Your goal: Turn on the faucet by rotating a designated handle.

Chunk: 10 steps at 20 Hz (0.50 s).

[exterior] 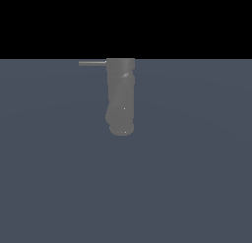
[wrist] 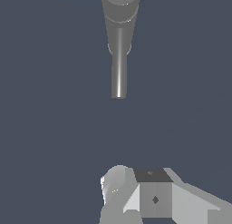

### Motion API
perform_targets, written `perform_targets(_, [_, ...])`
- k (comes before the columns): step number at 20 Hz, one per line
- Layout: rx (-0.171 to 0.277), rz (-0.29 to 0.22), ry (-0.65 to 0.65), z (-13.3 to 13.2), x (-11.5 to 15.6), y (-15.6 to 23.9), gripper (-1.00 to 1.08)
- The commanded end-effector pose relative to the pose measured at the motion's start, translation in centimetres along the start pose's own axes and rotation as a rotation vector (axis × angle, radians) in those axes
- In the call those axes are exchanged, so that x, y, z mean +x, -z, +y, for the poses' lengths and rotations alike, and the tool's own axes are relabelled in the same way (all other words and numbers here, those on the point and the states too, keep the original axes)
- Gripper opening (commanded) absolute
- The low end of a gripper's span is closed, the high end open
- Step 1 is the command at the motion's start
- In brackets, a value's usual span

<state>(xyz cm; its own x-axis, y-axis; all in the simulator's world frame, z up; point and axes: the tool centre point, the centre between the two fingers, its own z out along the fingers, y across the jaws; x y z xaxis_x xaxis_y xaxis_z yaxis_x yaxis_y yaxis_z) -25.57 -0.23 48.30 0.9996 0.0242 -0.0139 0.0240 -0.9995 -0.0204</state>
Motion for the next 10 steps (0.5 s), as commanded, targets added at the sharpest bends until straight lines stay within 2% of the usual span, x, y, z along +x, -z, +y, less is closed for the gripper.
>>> perform_targets(1, [0.000, 0.000, 0.000, 0.00, 0.00, 0.00, -1.00])
perform_targets(10, [-0.030, -0.020, 0.026, -0.27, 0.39, -0.01, -1.00])
